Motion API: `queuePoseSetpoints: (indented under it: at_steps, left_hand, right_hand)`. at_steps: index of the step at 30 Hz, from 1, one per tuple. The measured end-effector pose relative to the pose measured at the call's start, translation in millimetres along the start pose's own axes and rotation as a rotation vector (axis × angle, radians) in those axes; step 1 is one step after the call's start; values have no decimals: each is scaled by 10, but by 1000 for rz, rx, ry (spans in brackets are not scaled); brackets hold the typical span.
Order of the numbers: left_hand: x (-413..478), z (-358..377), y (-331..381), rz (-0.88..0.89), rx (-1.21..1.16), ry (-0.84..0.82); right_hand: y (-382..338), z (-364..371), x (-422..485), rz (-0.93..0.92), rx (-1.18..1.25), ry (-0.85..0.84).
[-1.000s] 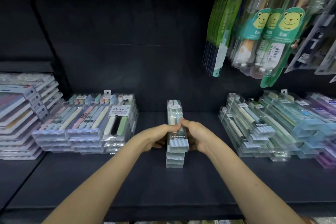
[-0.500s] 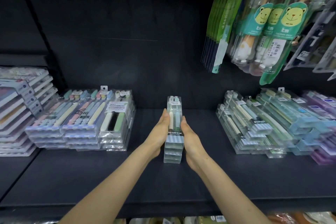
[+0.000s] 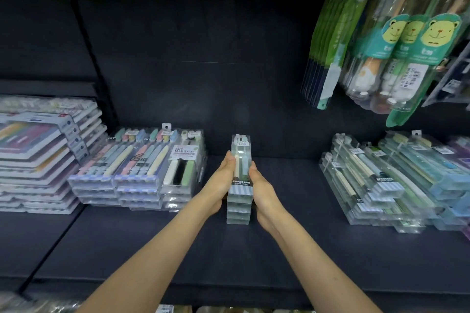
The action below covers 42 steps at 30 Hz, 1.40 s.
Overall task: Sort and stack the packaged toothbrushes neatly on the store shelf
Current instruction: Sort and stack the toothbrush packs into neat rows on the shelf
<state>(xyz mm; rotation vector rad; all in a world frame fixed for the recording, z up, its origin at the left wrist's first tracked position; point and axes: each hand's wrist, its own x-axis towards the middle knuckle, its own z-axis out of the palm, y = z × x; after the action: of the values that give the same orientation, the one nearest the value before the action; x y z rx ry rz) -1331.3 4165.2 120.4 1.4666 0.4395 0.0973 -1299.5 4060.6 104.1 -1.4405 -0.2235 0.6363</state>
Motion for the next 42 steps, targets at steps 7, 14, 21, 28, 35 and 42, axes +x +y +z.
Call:
queuePoseSetpoints:
  at_steps: [7,14,21,28,35,42]
  left_hand:
    - [-232,-84,337,31,82,61]
    - [-682,-571,678,612,789,406]
    - [-546,-1007,382,350,1342,296]
    - [-492,-1127,213,278,1372,230]
    - [-512,-1132,230,326,1359,256]
    - [-619,-742,461,557,1219,256]
  right_hand:
    - [32,118,85,-2,-1,-16]
    - [28,174,164,21,-62,23]
    - [-22,384,167,10,-53,5]
    - [-31,532,144,14,-57,-26]
    - [-115,538,51,-1,-81,2]
    - [-263,53,-392,-132,-206,183]
